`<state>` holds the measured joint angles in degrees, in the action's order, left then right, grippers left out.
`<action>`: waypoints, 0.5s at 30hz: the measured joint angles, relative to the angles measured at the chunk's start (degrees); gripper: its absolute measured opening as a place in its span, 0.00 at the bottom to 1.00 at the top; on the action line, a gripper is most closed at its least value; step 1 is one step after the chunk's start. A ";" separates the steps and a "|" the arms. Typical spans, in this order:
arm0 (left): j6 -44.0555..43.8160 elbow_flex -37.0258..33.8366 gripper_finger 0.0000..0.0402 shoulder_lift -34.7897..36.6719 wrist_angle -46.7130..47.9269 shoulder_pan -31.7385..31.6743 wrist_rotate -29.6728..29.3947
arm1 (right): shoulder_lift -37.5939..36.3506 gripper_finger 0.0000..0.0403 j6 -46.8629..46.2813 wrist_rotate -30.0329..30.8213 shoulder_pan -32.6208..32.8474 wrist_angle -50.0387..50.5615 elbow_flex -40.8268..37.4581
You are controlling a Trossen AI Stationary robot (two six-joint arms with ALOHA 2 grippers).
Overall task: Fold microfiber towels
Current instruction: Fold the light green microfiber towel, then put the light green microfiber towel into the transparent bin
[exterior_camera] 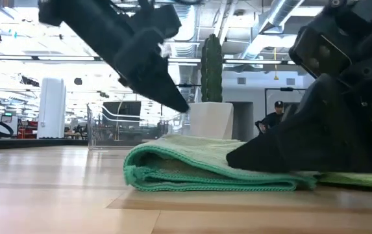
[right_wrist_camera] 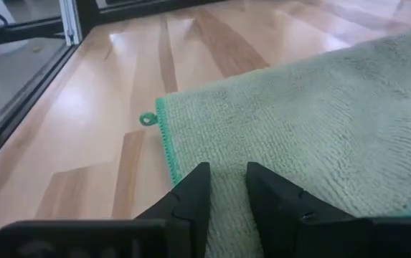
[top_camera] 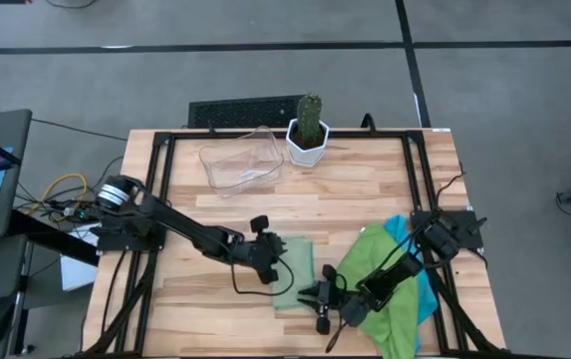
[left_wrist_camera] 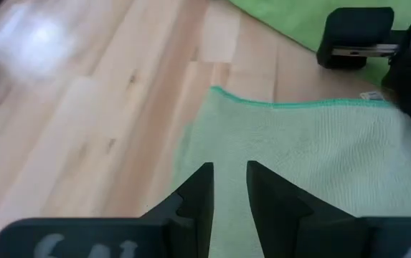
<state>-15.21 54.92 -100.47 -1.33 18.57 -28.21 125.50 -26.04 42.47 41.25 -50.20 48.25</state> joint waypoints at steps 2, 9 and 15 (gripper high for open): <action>-0.06 0.02 0.19 2.13 2.44 0.00 0.01 | -1.82 0.29 2.79 -0.06 -0.04 0.53 -0.11; -0.65 0.04 0.19 3.33 5.04 2.54 1.28 | -21.82 0.30 10.52 0.26 -2.32 24.21 0.04; -1.76 -0.86 0.19 2.79 2.26 4.50 0.58 | -39.11 0.43 12.31 -18.60 -16.37 50.22 0.11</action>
<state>-16.97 54.05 -97.68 0.93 23.07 -27.63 86.39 -13.74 23.88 24.88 0.02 48.36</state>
